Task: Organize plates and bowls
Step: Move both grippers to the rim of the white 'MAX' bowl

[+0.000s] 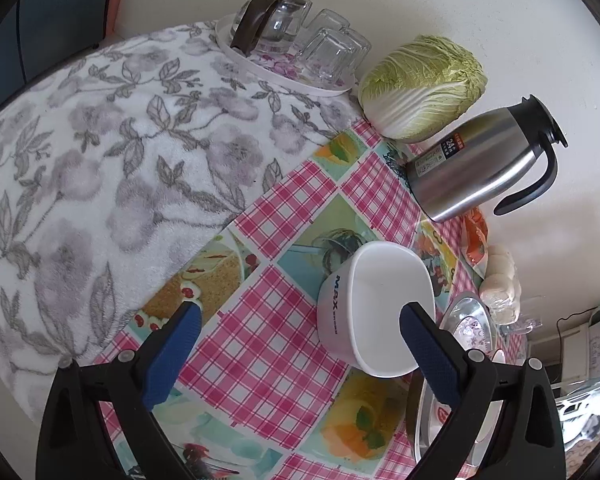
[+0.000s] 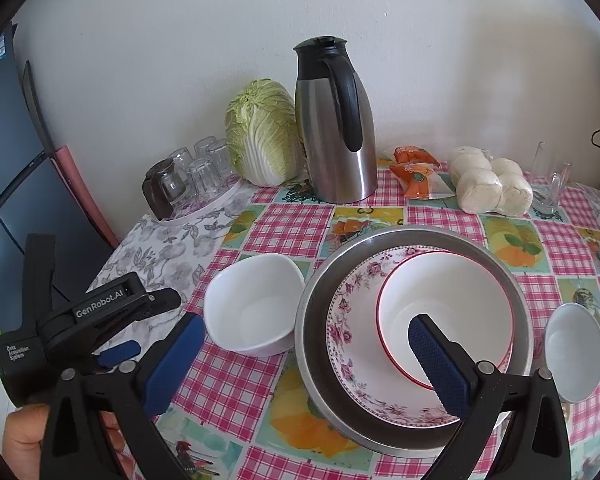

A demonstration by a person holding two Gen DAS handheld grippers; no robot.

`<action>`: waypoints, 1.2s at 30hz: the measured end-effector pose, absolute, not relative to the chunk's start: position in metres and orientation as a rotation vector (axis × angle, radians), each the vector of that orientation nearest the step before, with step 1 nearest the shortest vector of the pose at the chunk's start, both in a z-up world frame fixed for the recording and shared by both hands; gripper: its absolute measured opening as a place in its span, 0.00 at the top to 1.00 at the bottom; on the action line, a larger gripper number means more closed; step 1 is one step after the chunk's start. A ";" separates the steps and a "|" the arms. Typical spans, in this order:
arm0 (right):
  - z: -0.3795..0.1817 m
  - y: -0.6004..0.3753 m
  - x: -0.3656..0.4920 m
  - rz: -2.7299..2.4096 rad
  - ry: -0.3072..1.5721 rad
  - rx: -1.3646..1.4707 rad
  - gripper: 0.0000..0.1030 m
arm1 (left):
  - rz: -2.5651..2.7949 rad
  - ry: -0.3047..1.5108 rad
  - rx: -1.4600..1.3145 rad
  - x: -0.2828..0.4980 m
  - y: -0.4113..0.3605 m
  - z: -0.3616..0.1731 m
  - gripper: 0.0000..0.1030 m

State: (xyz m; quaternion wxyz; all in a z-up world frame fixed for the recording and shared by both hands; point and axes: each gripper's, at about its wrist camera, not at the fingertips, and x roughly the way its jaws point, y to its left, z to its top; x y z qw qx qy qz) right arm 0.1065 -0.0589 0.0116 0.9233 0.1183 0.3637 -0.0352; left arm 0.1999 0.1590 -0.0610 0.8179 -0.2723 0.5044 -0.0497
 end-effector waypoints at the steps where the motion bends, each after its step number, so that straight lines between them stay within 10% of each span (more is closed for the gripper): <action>1: 0.011 -0.059 0.110 -0.074 0.756 0.247 0.00 | -0.112 1.078 -0.591 0.200 0.160 -0.062 0.04; 27: -0.020 -0.042 0.240 -0.143 1.084 0.010 0.03 | -0.149 1.160 -0.695 0.224 0.159 -0.100 0.05; 36: -0.045 -0.054 0.258 -0.150 1.107 0.038 0.33 | -0.171 1.169 -0.699 0.229 0.150 -0.112 0.05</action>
